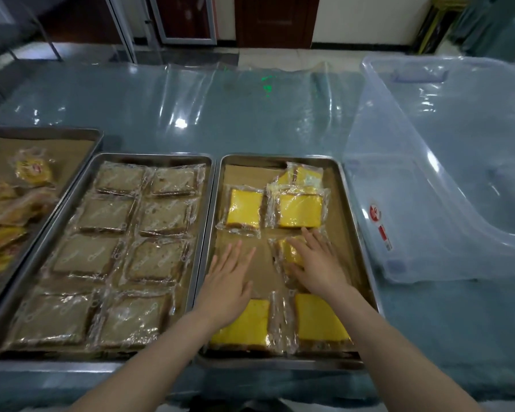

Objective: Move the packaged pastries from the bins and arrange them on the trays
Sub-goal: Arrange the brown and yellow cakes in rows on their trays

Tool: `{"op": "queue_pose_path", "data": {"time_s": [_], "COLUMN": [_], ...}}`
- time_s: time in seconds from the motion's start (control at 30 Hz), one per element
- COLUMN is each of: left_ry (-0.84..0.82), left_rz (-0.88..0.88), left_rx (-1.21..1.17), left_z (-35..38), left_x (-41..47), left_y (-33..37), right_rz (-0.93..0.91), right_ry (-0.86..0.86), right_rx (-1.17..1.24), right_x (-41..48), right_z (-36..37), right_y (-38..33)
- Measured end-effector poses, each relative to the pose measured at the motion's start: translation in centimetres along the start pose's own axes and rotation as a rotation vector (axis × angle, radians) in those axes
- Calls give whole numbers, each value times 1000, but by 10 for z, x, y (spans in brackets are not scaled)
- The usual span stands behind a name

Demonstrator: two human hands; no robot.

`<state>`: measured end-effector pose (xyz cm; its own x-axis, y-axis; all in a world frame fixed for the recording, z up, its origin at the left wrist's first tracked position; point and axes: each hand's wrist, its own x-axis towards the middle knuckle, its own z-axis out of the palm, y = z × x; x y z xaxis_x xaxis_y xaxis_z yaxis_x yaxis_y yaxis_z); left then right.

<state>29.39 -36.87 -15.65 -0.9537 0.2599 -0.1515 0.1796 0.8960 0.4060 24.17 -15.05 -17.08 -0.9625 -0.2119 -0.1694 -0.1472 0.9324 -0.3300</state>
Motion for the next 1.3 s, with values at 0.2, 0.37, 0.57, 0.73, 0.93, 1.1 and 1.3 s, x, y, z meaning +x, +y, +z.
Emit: {"op": "queue_pose_path", "data": {"time_s": [0.2,0.37,0.57,0.73,0.93,1.1,1.3], "left_ry": [16,-31,-42,67,163,113,3], "left_rz": [-18,-39,-36,-36,-76,-96,76], "left_rx": [22,170,296,203,280,306,369], "left_z": [-3,-9,-5,-1,1,7,5], "left_x": [42,90,107,95,69,57,47], "left_y": [-7,-12,-24,-14,0,8,-7], "right_rz": [37,69,34,88,40,105,69], "right_ry": [-51,-134,-185,-90,121,170,237], "right_rx": [-89,-96,-123,2,-28,-78,26], "right_x": [-9,-8,-3,3,14,25,16], "right_z": [14,10,-1,-11,-32,-42,-48], "right_y": [15,13,20,10,3,-3,0]}}
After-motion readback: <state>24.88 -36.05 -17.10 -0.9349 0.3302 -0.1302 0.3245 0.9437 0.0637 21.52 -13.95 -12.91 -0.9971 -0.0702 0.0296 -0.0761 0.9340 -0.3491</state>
